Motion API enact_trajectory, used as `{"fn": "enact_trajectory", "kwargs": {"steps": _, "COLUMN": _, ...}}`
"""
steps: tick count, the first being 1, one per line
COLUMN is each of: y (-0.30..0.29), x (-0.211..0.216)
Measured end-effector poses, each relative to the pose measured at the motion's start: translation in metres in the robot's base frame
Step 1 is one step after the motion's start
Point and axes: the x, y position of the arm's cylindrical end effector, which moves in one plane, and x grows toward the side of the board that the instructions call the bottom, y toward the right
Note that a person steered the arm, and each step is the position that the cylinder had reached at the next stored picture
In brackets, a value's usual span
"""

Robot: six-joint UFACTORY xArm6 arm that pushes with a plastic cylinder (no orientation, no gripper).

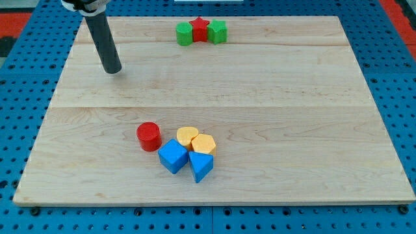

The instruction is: Push the green star towards the center right side

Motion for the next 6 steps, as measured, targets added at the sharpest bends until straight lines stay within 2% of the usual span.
{"fn": "enact_trajectory", "kwargs": {"steps": 1, "y": -0.002, "x": -0.065}}
{"fn": "enact_trajectory", "kwargs": {"steps": 2, "y": 0.047, "x": -0.118}}
{"fn": "enact_trajectory", "kwargs": {"steps": 3, "y": 0.104, "x": -0.121}}
{"fn": "enact_trajectory", "kwargs": {"steps": 5, "y": 0.138, "x": -0.143}}
{"fn": "enact_trajectory", "kwargs": {"steps": 6, "y": 0.200, "x": -0.132}}
